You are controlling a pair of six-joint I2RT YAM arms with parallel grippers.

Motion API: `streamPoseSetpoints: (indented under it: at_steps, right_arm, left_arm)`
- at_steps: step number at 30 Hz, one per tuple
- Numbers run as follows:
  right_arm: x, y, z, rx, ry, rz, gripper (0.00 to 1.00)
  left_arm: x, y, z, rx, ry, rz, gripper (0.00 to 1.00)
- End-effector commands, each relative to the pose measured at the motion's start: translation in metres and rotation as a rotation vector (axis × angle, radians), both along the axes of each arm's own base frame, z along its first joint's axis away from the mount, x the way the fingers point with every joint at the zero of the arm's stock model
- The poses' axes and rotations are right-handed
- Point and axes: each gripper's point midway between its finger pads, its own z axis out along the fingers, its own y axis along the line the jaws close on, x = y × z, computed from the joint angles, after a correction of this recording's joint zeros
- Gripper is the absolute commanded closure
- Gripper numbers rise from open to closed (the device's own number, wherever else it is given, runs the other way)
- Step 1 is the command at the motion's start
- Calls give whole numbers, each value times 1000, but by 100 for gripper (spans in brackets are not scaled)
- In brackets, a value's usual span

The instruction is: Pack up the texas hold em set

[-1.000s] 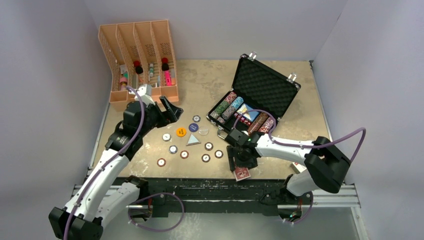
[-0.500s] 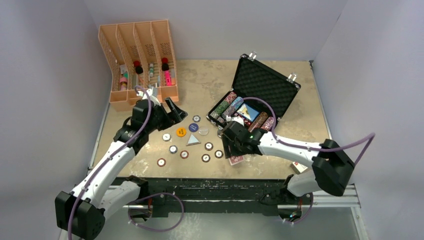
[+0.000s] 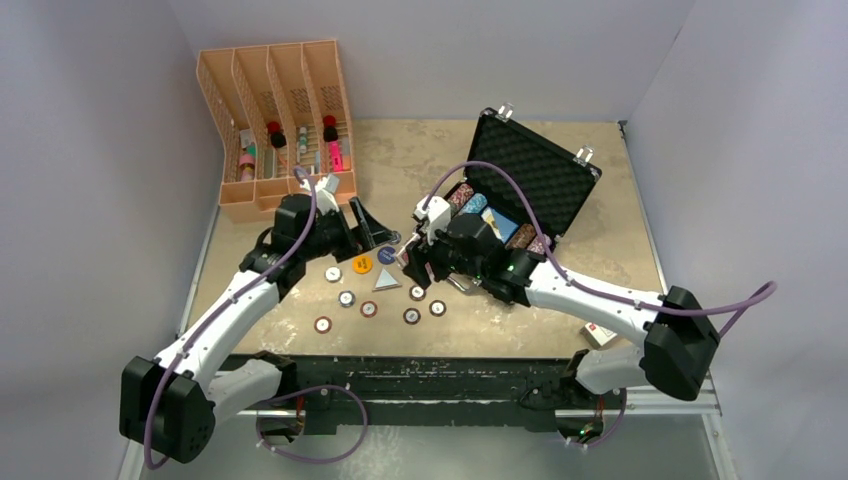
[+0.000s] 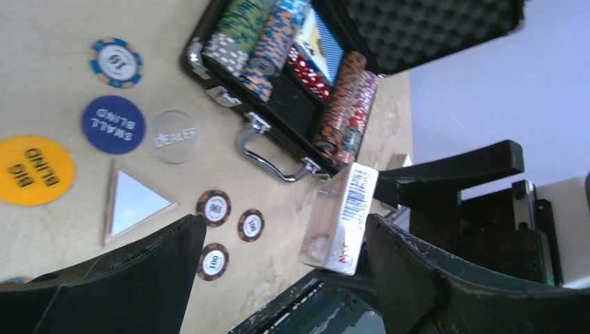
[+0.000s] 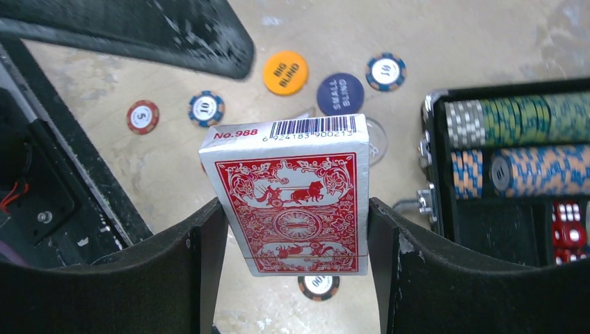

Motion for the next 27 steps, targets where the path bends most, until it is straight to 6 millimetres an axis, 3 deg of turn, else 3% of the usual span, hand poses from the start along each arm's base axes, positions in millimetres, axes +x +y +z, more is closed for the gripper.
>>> streamPoseSetpoints:
  at_steps: [1,6,15,21,25,27]
  right_arm:
    - [7,33,54,111,-157,158,48]
    - [9,35,63,123,-181,172,48]
    - [5,36,68,146,-175,233,48]
    - [-3,40,71,161,-163,290,48]
    - [-3,38,71,173,-154,295,48]
    - [-3,35,69,178,-144,287,42]
  left_arm:
    - [-7,-21,26,-139,-77,-109,15]
    - [-8,-27,23,-170,-56,-120,20]
    - [-24,-41,25,-195,-48,-204,57]
    - [-35,-52,17,-194,-30,-272,58]
    - [-33,-45,14,-128,-53,-256,82]
    - [-33,-42,14,-93,-62,-251,97]
